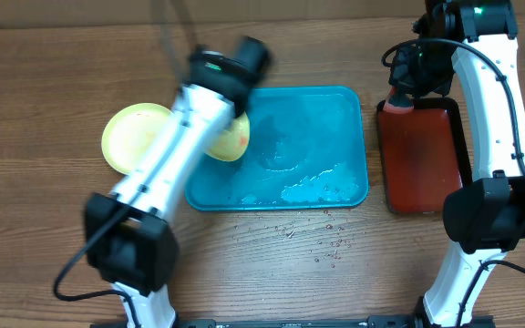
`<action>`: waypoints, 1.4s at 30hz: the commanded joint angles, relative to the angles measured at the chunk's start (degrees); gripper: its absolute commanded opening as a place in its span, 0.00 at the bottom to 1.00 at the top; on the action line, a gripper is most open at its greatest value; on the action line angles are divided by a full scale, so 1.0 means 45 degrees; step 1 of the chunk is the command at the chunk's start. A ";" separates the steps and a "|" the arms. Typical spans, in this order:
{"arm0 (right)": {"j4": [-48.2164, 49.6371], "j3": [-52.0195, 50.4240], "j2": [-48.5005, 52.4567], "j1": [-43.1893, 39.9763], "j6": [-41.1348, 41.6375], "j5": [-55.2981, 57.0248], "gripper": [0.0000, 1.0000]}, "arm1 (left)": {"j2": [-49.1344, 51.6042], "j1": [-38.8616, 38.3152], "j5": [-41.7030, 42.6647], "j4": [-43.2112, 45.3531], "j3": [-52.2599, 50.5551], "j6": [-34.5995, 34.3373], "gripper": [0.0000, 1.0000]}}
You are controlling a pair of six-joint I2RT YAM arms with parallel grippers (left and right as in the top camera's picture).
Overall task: Clean dirty plates on tray and stack at the side
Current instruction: 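Lift the yellow plate with the left gripper and stack it on the plate pile, then lower the sponge into the red tray and open the right gripper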
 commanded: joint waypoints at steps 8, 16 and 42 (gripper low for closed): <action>0.0044 0.0117 -0.0418 -0.0034 0.0058 0.0063 0.04 | 0.0068 0.6737 0.9238 0.0583 -0.0107 0.3725 0.05; 0.0175 0.0117 -0.0418 -0.0034 0.0058 -0.0010 0.04 | 0.0068 1.0297 1.1060 0.3113 -0.2851 0.4075 0.04; -0.0398 0.0087 -0.0413 -0.0967 0.0049 0.0486 0.04 | -0.0214 0.9942 1.1346 0.3599 -0.1647 0.4425 0.53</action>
